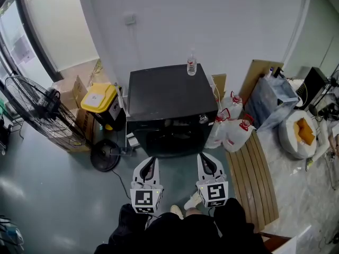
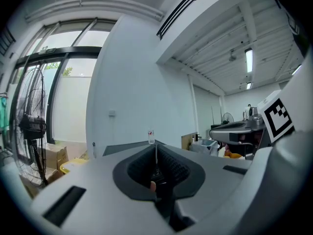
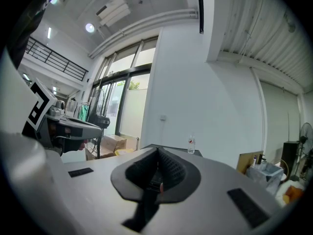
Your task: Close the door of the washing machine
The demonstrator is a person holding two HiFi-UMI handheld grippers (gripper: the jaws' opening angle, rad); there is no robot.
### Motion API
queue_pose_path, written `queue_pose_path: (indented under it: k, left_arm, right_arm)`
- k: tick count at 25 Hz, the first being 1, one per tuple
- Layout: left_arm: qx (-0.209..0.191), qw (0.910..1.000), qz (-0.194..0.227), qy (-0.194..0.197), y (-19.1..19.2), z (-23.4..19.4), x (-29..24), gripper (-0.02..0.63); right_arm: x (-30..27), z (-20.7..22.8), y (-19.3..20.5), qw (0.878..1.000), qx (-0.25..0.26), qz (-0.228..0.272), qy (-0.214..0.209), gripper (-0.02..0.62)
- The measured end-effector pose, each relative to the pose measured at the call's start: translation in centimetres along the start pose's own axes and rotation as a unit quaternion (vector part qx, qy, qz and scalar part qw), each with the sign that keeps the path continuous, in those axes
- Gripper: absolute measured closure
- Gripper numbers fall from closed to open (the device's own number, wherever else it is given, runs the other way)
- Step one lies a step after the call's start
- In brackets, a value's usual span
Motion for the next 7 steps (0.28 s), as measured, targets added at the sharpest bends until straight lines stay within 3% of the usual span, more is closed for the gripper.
queue_pose_path:
  k: [7]
  left_arm:
    - [0.002,1.0000,0.001,0.000,0.40,0.22,0.06,0.575]
  right_arm:
    - [0.19,0.03,0.72,1.000,0.000,-0.003,0.000,0.578]
Point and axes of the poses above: the fingertips, and each gripper's own axes: x backward along the fingers, z to its right, y out of its underside, the point moved 6 cm from there along x, backward along the fingers, and after that the axes turned 15 degrees about -x, right-handed, at the moved point
